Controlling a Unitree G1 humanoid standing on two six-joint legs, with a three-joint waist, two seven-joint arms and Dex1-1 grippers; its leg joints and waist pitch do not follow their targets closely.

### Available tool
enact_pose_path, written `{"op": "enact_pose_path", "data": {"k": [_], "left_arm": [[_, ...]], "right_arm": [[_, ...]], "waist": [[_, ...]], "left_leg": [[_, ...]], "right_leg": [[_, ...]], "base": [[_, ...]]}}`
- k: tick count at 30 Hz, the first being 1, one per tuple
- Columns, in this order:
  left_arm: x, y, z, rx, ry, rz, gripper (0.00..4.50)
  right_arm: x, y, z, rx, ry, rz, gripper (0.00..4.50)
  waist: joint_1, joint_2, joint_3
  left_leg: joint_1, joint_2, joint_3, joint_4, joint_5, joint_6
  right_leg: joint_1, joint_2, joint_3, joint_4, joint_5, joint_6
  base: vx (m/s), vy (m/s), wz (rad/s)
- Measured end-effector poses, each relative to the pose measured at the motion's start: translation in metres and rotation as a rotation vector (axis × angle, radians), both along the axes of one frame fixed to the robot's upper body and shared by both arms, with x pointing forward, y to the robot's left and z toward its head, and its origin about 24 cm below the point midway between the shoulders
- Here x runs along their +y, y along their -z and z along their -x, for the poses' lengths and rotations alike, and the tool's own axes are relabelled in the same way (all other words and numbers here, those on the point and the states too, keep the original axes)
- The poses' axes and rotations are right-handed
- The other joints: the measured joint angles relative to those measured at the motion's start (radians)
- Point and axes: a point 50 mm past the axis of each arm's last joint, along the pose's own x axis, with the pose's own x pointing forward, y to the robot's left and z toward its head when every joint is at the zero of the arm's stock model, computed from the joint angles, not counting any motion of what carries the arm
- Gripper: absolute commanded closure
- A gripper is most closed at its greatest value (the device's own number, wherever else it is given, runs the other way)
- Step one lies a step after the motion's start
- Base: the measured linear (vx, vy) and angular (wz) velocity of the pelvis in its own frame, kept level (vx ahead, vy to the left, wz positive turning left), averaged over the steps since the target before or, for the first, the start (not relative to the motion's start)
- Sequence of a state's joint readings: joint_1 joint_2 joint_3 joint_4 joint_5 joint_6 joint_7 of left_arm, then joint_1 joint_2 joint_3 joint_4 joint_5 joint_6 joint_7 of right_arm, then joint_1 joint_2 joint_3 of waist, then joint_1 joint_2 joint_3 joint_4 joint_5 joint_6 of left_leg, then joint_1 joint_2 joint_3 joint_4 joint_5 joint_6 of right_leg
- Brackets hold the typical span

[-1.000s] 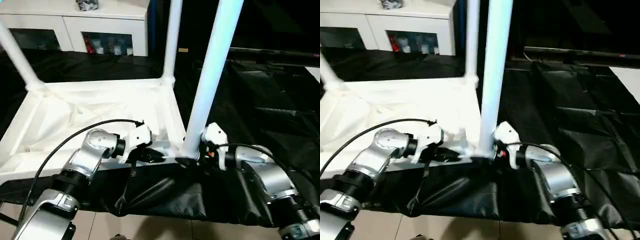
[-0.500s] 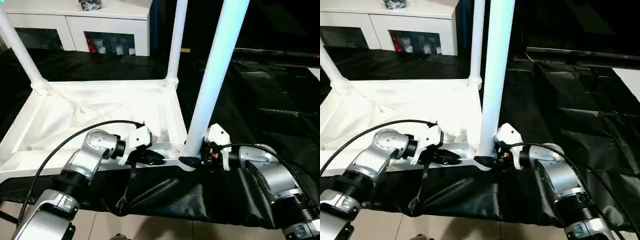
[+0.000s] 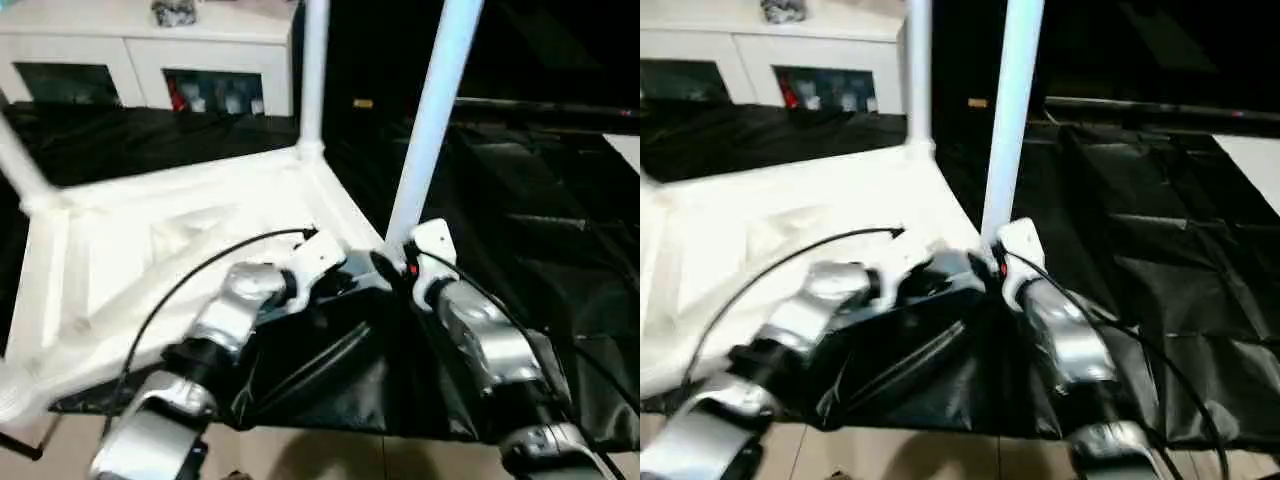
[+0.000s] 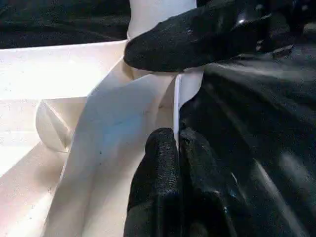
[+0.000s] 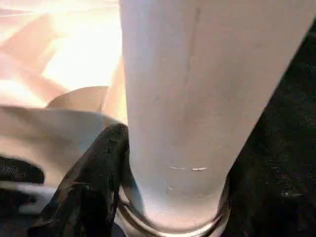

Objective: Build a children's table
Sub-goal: Rotate leg to tighten

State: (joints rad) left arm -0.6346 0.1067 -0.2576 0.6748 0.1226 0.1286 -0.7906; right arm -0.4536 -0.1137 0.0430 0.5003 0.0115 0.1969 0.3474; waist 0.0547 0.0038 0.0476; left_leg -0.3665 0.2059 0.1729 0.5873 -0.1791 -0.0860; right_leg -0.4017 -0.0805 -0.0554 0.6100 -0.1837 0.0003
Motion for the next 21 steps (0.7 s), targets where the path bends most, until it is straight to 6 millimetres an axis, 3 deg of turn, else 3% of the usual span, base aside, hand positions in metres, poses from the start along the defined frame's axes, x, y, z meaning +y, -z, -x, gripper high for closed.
{"op": "enact_pose_path", "data": {"k": [2, 3, 4, 7, 8, 13, 21], "left_arm": [[0.001, 0.000, -0.001, 0.000, -0.009, 0.002, 4.50], [0.001, 0.000, -0.001, 0.003, -0.008, 0.003, 4.50], [0.001, 0.000, -0.001, 0.004, -0.006, 0.005, 4.50], [0.002, 0.000, -0.001, 0.007, -0.002, 0.006, 4.50], [0.003, -0.001, -0.001, 0.009, 0.003, 0.006, 4.50], [0.015, -0.004, 0.000, 0.028, 0.063, -0.008, 4.50], [0.036, -0.007, 0.011, 0.071, 0.229, 0.001, 4.50]], "right_arm": [[0.003, 0.000, -0.003, -0.005, 0.006, -0.001, 1.89], [0.004, 0.000, -0.003, -0.004, 0.014, -0.014, 1.33], [0.004, 0.000, -0.003, -0.003, 0.018, -0.025, 1.19], [0.005, -0.001, -0.003, 0.003, 0.005, -0.046, 1.13], [0.004, -0.001, -0.003, 0.005, -0.007, -0.049, 0.83], [0.000, -0.003, 0.002, 0.021, -0.160, -0.017, 0.40], [-0.014, -0.007, 0.020, 0.045, -0.466, 0.044, 0.40]], "waist": [[-0.001, 0.003, -0.001], [-0.002, 0.004, -0.002], [-0.002, 0.004, -0.002], [-0.003, 0.004, -0.002], [-0.003, 0.004, -0.002], [-0.008, 0.004, -0.001], [-0.001, 0.002, 0.000]], "left_leg": [[0.000, 0.000, 0.000, -0.001, 0.000, 0.000], [0.000, 0.000, 0.000, -0.002, 0.000, 0.000], [0.000, 0.001, 0.000, -0.002, 0.000, 0.000], [0.000, 0.001, 0.000, -0.001, 0.000, 0.000], [0.000, 0.001, 0.000, -0.001, 0.000, 0.000], [-0.001, 0.001, -0.001, -0.002, 0.000, 0.000], [-0.003, 0.002, -0.001, -0.002, 0.000, 0.000]], "right_leg": [[0.000, 0.000, 0.000, 0.000, 0.000, 0.000], [0.000, 0.001, 0.000, 0.000, 0.000, 0.000], [0.000, 0.001, 0.000, 0.000, 0.001, -0.001], [0.000, 0.001, 0.000, 0.000, 0.002, -0.003], [0.000, 0.001, 0.000, 0.000, 0.002, -0.004], [-0.001, 0.002, -0.001, 0.000, 0.002, -0.003], [-0.002, 0.002, -0.001, -0.001, 0.001, -0.003]], "base": [[0.000, 0.000, 0.00], [0.000, 0.000, 0.00], [0.000, 0.000, 0.00], [0.000, 0.000, 0.00], [0.000, 0.000, 0.00], [0.000, 0.000, 0.00], [0.000, 0.000, 0.00]]}}
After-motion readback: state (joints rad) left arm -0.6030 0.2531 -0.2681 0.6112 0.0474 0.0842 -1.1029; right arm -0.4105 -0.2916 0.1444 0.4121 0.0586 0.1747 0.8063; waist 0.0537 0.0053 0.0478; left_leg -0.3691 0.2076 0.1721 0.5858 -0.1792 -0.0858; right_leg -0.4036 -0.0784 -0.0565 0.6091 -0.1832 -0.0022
